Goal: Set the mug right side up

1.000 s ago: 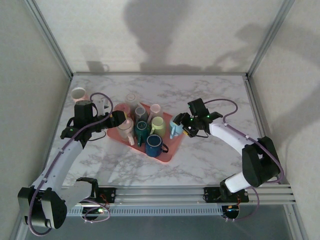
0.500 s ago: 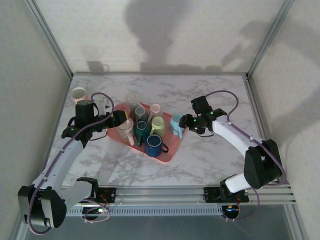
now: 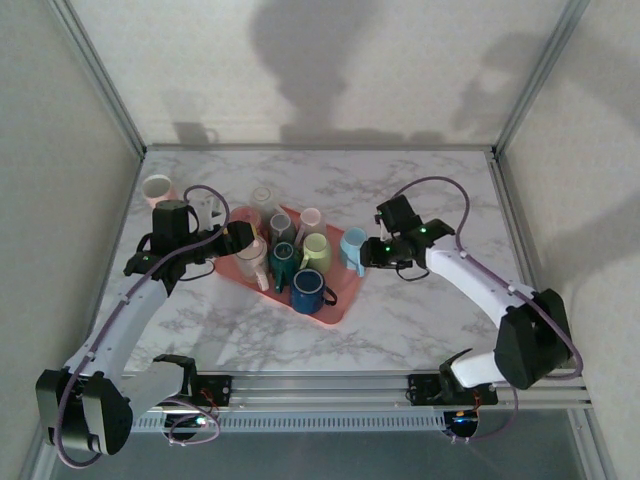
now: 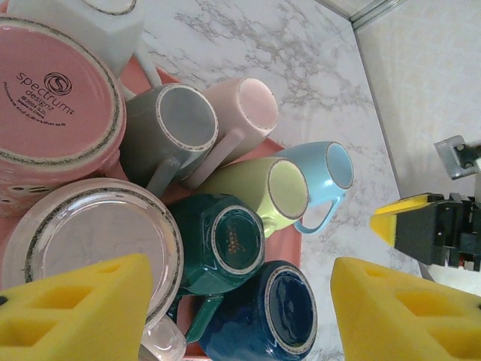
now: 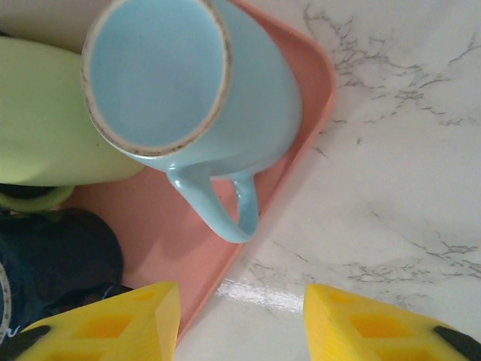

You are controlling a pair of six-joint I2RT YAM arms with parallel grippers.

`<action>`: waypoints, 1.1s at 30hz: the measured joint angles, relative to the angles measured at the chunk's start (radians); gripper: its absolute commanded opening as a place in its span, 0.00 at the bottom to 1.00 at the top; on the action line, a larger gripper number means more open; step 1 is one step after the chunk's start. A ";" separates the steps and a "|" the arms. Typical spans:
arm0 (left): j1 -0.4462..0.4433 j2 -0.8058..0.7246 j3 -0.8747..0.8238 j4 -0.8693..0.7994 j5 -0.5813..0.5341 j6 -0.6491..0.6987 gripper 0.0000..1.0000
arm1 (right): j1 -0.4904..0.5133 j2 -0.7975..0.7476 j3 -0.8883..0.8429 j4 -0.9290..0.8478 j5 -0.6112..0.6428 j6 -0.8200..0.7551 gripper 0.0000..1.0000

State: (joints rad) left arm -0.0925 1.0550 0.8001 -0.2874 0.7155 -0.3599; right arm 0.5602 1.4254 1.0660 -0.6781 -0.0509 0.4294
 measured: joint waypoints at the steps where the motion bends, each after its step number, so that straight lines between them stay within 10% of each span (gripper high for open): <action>1: 0.000 0.000 0.000 0.000 0.000 0.000 0.64 | 0.014 0.019 0.014 -0.005 0.014 0.000 0.48; 33: -0.005 0.013 0.000 0.002 0.000 0.001 0.64 | 0.099 0.272 0.158 -0.021 0.156 -0.022 0.34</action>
State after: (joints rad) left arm -0.0978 1.0683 0.8001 -0.2852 0.7155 -0.3592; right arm 0.6594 1.6978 1.2240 -0.6994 0.1055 0.4072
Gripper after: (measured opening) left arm 0.639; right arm 0.344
